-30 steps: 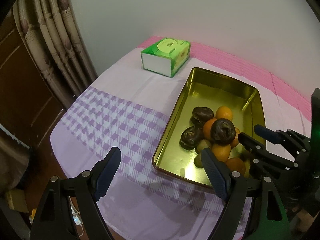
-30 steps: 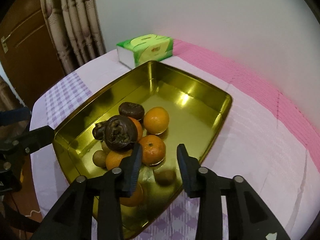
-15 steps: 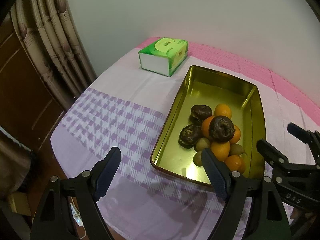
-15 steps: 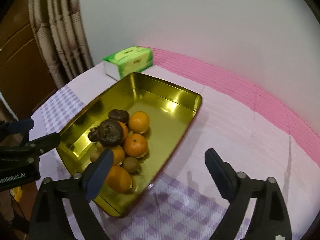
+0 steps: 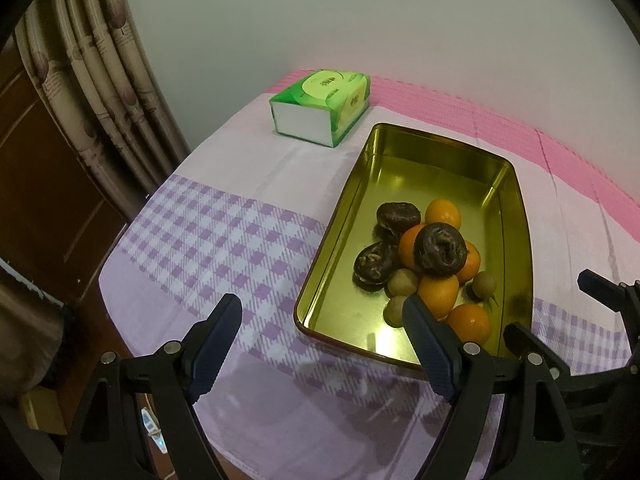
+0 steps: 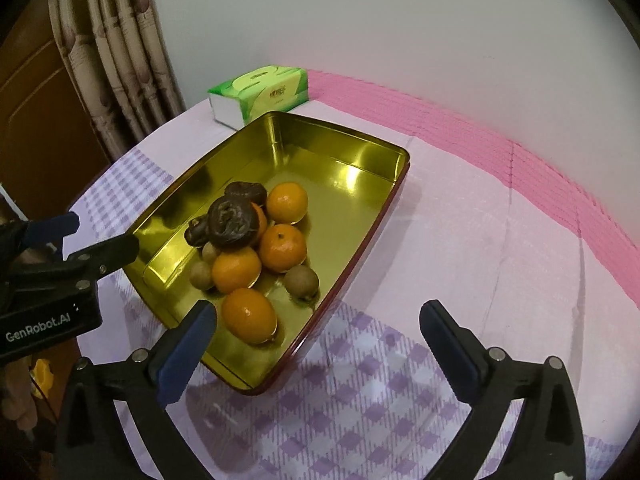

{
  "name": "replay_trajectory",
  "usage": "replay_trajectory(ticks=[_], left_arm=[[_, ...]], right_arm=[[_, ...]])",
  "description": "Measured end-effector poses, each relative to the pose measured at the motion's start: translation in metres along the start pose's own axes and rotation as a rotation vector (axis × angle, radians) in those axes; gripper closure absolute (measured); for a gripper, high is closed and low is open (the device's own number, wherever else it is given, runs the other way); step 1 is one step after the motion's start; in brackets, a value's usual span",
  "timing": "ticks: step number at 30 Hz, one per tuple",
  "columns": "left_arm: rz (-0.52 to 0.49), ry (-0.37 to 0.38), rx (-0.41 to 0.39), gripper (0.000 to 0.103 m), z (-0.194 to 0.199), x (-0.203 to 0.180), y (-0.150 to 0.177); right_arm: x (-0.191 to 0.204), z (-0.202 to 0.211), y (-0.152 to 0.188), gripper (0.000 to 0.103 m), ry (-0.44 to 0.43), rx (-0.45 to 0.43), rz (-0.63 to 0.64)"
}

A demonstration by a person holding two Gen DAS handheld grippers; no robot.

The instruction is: Organize fruits

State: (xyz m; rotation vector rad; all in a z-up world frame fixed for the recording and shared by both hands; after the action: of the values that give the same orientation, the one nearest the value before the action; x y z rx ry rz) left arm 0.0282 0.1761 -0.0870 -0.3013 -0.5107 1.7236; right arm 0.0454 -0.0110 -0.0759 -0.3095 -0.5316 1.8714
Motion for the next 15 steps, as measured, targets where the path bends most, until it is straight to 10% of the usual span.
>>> replay_trajectory(ticks=[15], left_arm=[[-0.001, 0.001, 0.002, 0.020, -0.0004, -0.0015, 0.0014]], right_arm=[[0.0025, -0.0057, 0.0048, 0.001, 0.021, 0.026, 0.017]])
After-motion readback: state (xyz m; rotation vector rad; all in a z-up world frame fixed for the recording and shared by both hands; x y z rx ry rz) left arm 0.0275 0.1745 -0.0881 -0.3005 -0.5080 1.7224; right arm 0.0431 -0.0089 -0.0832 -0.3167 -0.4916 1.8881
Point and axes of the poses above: each gripper's, at about its wrist camera, not at the fingertips, and z roughly against the way its jaws point, x to its left, y to its underside, the point moved 9 cm from there along -z, roughly the way its jaws point, and after that the axes turned 3 degrees about x, right-handed, at the moved point
